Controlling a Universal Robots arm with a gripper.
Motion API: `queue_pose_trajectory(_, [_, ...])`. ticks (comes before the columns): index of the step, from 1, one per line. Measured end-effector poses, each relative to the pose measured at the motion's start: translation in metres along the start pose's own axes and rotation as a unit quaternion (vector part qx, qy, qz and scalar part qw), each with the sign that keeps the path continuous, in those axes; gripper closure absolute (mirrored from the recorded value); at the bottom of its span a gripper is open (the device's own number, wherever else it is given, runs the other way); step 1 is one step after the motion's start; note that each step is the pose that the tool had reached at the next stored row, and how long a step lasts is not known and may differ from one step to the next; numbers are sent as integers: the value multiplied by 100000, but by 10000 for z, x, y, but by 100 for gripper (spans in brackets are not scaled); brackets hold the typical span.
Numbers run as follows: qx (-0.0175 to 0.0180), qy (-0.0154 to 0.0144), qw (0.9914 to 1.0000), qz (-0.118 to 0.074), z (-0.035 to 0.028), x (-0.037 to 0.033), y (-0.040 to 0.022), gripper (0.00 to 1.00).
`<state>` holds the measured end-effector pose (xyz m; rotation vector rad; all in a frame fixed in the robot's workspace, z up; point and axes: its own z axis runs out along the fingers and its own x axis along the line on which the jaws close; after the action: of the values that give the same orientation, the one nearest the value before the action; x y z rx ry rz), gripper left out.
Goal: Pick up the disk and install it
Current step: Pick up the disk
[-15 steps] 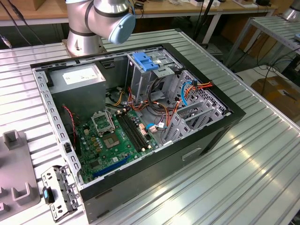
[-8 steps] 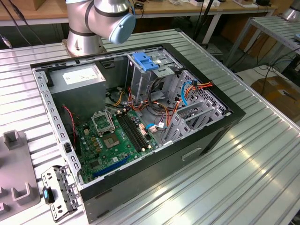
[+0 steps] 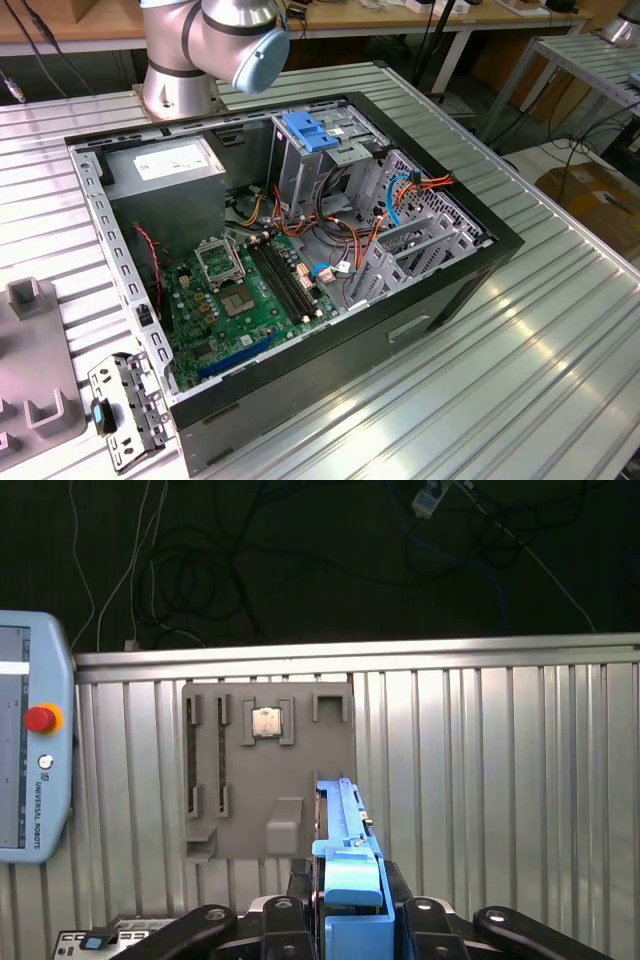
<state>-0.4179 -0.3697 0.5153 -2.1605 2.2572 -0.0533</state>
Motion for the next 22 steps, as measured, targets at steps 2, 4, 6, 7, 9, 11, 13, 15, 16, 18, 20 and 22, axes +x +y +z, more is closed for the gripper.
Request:
queue_pose_trajectory(2, [1,-1,100000,-4,1,-1,-26,63])
queue_pose_trajectory(4, [0,-1,100000,-2,2,-2,-56,63])
queue_pose_trajectory(6, [0,-1,100000,-1,3,-4,-93,63])
queue_pose_trajectory(7, [4,-4,100000,1,4,-5,-108,63])
queue_pose_trajectory(9, [3,-3,100000,0,5,-6,-139,63])
queue_pose_trajectory(11, [0,0,100000,0,6,-7,-165,63])
queue_pose_trajectory(13, [1,-2,100000,-2,8,-9,-216,63])
queue_pose_trajectory(15, [2,-1,100000,2,9,-11,-243,63])
queue_pose_trajectory(16, [2,-3,100000,2,10,-12,-260,63])
queue_pose_trajectory(18, [0,0,100000,0,11,-14,-315,63])
queue_pose_trajectory(20, [3,-2,100000,-1,13,-15,-350,63])
queue_pose_trajectory(22, [3,-4,100000,-2,14,-17,-381,63])
